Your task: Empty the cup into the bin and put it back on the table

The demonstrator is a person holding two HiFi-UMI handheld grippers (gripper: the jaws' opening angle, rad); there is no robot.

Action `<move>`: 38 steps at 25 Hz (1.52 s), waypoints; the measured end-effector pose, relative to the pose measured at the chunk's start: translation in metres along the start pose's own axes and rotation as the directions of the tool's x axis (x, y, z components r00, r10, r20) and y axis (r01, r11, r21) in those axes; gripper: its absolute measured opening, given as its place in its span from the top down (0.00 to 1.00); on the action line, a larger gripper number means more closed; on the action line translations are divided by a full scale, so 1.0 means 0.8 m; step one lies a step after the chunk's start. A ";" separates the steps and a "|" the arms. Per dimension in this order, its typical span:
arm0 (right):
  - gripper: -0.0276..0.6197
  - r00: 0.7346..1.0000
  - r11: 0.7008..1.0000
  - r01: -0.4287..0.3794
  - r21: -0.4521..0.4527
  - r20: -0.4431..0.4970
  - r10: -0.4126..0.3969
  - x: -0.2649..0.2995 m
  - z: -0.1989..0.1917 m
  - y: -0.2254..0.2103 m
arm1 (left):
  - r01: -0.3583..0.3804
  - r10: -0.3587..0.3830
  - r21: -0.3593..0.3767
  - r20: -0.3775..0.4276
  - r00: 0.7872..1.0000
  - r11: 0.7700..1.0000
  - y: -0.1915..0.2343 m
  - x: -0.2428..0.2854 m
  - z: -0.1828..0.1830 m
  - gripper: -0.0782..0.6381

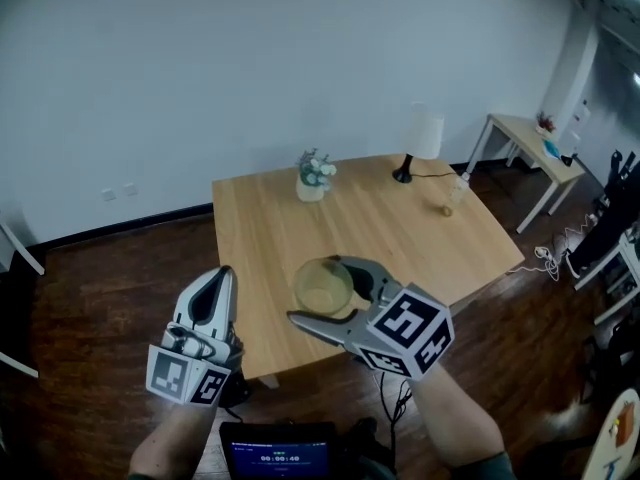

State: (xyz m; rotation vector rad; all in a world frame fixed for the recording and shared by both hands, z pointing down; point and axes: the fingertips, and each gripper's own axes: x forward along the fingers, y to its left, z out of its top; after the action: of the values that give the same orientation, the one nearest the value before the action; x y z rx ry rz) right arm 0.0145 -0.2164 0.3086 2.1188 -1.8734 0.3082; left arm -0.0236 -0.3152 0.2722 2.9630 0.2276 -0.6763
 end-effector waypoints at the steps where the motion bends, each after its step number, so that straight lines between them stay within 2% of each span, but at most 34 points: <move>1: 0.35 1.000 1.000 0.012 0.006 -0.001 -0.012 -0.010 -0.004 -0.005 | 0.010 -0.010 0.002 0.001 1.000 1.000 -0.008 0.006 -0.002 0.91; 8: 0.35 0.994 0.992 0.110 0.060 0.001 -0.110 -0.090 -0.041 -0.046 | 0.097 -0.097 -0.042 -0.012 0.995 0.994 -0.079 0.049 -0.027 0.91; 15: 0.35 0.987 0.983 0.159 0.087 0.003 -0.160 -0.178 -0.084 -0.084 | 0.138 -0.140 -0.075 -0.021 0.990 0.988 -0.161 0.095 -0.054 0.91; 28: 0.35 0.975 0.970 0.210 0.123 0.041 -0.216 -0.327 -0.153 -0.153 | 0.226 -0.227 -0.036 -0.049 0.973 0.974 -0.321 0.174 -0.097 0.91; 38: 0.35 0.963 0.959 0.255 0.127 0.052 -0.263 -0.406 -0.190 -0.189 | 0.259 -0.260 -0.025 -0.036 0.965 0.966 -0.398 0.208 -0.119 0.91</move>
State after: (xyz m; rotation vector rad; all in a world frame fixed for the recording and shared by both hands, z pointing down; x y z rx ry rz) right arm 0.1281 0.1555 0.3246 2.4510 -1.6200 0.2972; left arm 0.1123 0.0305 0.2665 2.9567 0.6313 -0.6370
